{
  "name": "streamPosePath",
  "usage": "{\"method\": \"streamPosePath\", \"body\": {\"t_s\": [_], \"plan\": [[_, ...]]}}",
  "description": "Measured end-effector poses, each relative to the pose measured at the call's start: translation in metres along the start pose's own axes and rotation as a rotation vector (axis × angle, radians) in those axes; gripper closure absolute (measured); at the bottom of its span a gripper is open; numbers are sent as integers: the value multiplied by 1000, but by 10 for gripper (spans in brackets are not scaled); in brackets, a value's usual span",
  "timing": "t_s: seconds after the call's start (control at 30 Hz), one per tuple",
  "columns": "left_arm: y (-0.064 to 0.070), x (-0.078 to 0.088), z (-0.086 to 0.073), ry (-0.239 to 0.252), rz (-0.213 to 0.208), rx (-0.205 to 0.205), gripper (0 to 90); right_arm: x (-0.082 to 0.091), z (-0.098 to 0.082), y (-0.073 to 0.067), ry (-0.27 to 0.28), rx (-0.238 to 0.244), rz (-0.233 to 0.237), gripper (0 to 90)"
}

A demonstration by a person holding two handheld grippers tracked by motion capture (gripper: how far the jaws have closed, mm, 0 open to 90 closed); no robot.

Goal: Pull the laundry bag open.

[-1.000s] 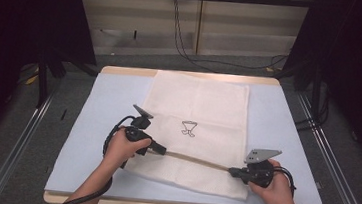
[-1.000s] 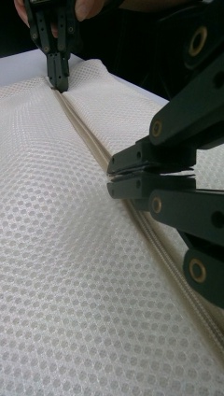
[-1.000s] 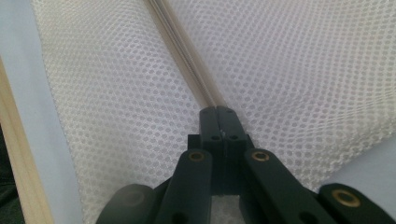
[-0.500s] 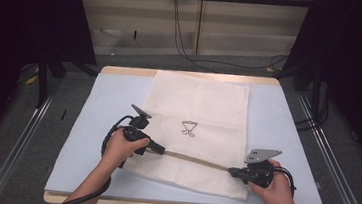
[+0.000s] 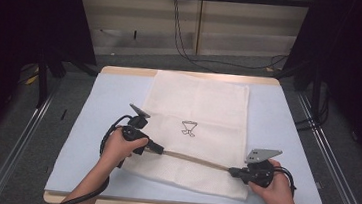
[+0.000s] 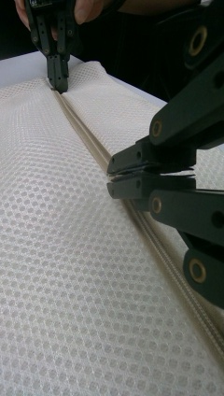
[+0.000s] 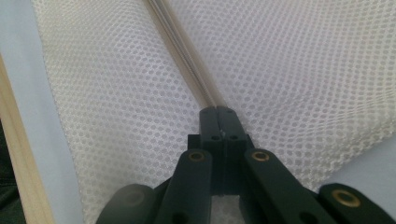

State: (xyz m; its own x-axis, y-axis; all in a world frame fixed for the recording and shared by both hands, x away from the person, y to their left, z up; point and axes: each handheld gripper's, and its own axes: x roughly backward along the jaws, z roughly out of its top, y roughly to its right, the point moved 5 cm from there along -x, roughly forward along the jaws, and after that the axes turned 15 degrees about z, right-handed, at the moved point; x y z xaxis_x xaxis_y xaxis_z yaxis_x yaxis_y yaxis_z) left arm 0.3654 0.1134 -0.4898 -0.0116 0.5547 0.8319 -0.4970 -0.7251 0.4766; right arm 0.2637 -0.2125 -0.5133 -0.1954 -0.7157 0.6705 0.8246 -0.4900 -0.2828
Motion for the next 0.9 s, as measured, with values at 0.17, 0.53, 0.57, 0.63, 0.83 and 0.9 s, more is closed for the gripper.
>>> {"method": "streamPosePath", "body": {"t_s": [0.17, 0.53, 0.57, 0.63, 0.83, 0.9], "plan": [[-1, 2, 0, 10, 8, 8, 875, 0, 0, 0, 3, 0, 1, 900], [-9, 10, -2, 18, -6, 25, 875, 0, 0, 0, 3, -1, 1, 900], [-10, 11, -3, 14, -13, 28, 875, 0, 0, 0, 5, -5, 1, 900], [-12, 14, -4, 13, -9, 29, 875, 0, 0, 0, 5, -5, 4, 900], [-12, 16, -4, 12, -14, 34, 875, 0, 0, 0, 4, -1, 2, 900], [-14, 16, -4, 10, -15, 20, 874, 0, 0, 1, 5, -4, 4, 900]]}}
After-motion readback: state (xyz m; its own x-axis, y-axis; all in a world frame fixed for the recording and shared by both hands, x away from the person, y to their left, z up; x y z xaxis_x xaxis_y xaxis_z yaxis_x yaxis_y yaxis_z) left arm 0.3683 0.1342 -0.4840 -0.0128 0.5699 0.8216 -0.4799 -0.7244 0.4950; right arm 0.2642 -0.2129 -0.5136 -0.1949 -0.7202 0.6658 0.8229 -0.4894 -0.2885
